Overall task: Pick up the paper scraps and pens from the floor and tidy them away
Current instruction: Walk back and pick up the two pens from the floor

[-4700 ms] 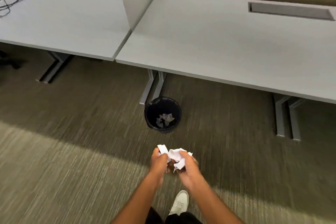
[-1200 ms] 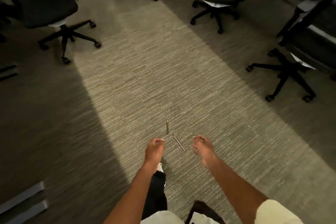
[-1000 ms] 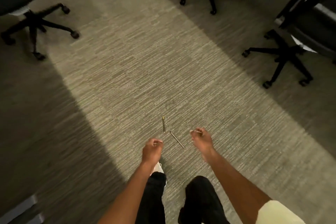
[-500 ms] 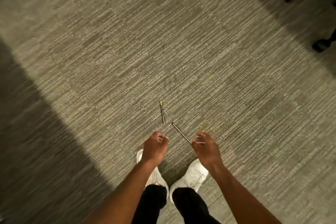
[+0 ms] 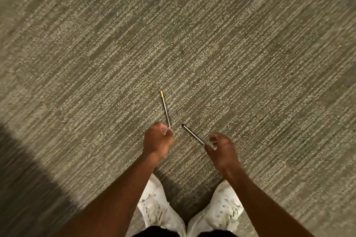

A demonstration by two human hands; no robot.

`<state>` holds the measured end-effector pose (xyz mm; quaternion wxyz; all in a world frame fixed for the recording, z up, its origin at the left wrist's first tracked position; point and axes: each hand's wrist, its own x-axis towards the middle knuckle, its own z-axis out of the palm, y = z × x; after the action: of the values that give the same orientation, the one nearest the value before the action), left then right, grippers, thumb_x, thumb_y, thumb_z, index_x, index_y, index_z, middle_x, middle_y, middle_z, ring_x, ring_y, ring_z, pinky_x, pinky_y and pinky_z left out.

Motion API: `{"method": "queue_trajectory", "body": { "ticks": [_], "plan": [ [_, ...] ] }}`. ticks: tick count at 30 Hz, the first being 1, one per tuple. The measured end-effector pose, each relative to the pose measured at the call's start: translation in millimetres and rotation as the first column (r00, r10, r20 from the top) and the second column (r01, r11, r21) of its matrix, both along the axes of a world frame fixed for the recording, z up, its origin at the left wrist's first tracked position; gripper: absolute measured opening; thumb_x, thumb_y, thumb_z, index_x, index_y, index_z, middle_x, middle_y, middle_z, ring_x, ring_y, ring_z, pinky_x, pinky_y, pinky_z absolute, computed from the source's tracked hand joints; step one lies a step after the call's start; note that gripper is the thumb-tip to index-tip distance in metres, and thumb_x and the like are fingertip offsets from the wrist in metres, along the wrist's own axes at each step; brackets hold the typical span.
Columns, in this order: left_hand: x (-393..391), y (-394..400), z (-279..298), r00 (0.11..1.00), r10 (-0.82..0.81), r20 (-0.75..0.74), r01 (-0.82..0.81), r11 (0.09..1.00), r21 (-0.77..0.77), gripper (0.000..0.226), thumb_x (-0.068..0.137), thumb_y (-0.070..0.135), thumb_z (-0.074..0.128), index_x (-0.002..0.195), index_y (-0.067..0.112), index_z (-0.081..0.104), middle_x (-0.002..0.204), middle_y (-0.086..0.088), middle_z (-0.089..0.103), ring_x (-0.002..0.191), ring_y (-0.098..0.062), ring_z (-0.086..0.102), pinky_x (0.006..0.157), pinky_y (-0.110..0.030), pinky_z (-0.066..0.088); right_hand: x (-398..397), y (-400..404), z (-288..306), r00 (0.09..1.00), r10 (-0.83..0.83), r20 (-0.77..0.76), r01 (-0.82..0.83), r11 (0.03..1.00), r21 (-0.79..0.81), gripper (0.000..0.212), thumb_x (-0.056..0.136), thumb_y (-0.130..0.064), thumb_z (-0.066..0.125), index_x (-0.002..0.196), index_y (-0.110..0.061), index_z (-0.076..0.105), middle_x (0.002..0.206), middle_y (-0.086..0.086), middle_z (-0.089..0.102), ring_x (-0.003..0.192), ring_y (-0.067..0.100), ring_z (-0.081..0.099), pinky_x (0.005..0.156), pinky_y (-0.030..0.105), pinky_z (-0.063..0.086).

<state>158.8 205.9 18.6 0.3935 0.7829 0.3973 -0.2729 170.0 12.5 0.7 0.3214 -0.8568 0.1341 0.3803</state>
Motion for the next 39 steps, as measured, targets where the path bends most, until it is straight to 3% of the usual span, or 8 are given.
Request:
{"method": "queue_trajectory", "body": {
  "ticks": [2, 7, 11, 18, 24, 27, 29, 39],
  "plan": [
    [4.6, 0.0, -24.9, 1.0, 0.018, -0.002, -0.018, 0.999, 0.03, 0.02, 0.089, 0.018, 0.062, 0.101, 0.002, 0.066, 0.096, -0.015, 0.073, 0.081, -0.027, 0.069, 0.072, -0.039, 0.059, 0.2, 2.3, -20.4, 1.0, 0.009, -0.009, -0.009, 1.0, -0.006, 0.039, 0.084, -0.012, 0.07, 0.122, -0.012, 0.06, 0.118, 0.009, 0.065, 0.103, 0.021, 0.061, 0.086, 0.026, 0.048],
    [20.8, -1.6, -72.6, 0.997, 0.07, -0.04, -0.065, 0.992, 0.113, 0.024, 0.089, 0.028, 0.064, 0.096, 0.006, 0.065, 0.091, -0.009, 0.071, 0.061, -0.011, 0.058, 0.043, -0.019, 0.034, -2.3, 6.3, -56.0, 0.973, 0.23, 0.001, -0.229, 0.971, -0.068, 0.027, 0.087, -0.017, 0.065, 0.113, -0.021, 0.06, 0.119, 0.004, 0.057, 0.109, 0.021, 0.052, 0.087, 0.022, 0.041],
    [35.9, 0.9, -94.0, 0.992, 0.121, -0.033, -0.114, 0.98, 0.162, 0.028, 0.084, 0.028, 0.07, 0.09, 0.001, 0.064, 0.085, -0.013, 0.07, 0.057, -0.012, 0.055, 0.042, -0.018, 0.032, -5.7, 14.0, -71.4, 0.94, 0.342, 0.009, -0.339, 0.936, -0.096, 0.037, 0.092, -0.014, 0.058, 0.128, -0.019, 0.05, 0.133, 0.004, 0.048, 0.119, 0.018, 0.047, 0.106, 0.03, 0.044],
    [42.8, -2.7, -66.5, 0.996, 0.08, 0.029, -0.082, 0.992, 0.092, 0.018, 0.083, 0.017, 0.071, 0.086, 0.0, 0.066, 0.079, -0.013, 0.071, 0.058, -0.021, 0.066, 0.043, -0.025, 0.047, 3.2, 17.5, -56.2, 0.974, 0.201, -0.103, -0.204, 0.979, -0.011, 0.007, 0.087, -0.007, 0.062, 0.09, -0.013, 0.061, 0.092, 0.005, 0.064, 0.079, 0.017, 0.063, 0.069, 0.028, 0.059],
    [39.3, 1.4, 33.0, 0.996, -0.057, 0.074, 0.061, 0.997, -0.047, 0.023, 0.087, 0.017, 0.067, 0.072, -0.001, 0.066, 0.07, -0.018, 0.071, 0.052, -0.024, 0.063, 0.048, -0.028, 0.05, 8.6, 17.1, 29.8, 0.969, -0.195, -0.153, 0.219, 0.963, 0.16, 0.026, 0.082, 0.006, 0.061, 0.069, -0.016, 0.055, 0.067, -0.002, 0.054, 0.061, 0.011, 0.048, 0.048, 0.009, 0.044],
    [41.6, 5.1, 98.2, 0.996, -0.026, 0.086, 0.04, 0.985, -0.168, 0.017, 0.086, 0.009, 0.068, 0.073, -0.001, 0.067, 0.075, -0.023, 0.073, 0.069, -0.038, 0.072, 0.067, -0.045, 0.062, 16.4, 19.2, 89.2, 0.926, -0.348, -0.148, 0.373, 0.902, 0.215, 0.029, 0.076, 0.024, 0.052, 0.068, -0.003, 0.054, 0.066, 0.006, 0.054, 0.062, 0.016, 0.044, 0.051, 0.015, 0.044],
    [42.2, 5.8, 140.8, 0.995, -0.032, 0.094, 0.052, 0.973, -0.226, 0.014, 0.086, 0.008, 0.068, 0.078, -0.004, 0.068, 0.078, -0.024, 0.073, 0.069, -0.036, 0.072, 0.07, -0.049, 0.062, 19.7, 19.3, 129.3, 0.908, -0.4, -0.125, 0.419, 0.878, 0.233, 0.027, 0.074, 0.017, 0.058, 0.066, -0.009, 0.059, 0.067, 0.004, 0.061, 0.066, 0.019, 0.051, 0.063, 0.027, 0.047],
    [55.1, 0.8, 388.1, 0.99, -0.044, 0.132, 0.1, 0.886, -0.453, 0.018, 0.088, 0.016, 0.068, 0.094, -0.001, 0.067, 0.087, -0.017, 0.073, 0.072, -0.023, 0.071, 0.07, -0.035, 0.061, 63.1, 36.7, 394.7, 0.962, -0.271, 0.008, 0.253, 0.907, 0.336, 0.016, 0.085, -0.003, 0.061, 0.078, -0.011, 0.073, 0.077, 0.014, 0.073, 0.065, 0.016, 0.059, 0.066, 0.038, 0.053]
  ]
}}
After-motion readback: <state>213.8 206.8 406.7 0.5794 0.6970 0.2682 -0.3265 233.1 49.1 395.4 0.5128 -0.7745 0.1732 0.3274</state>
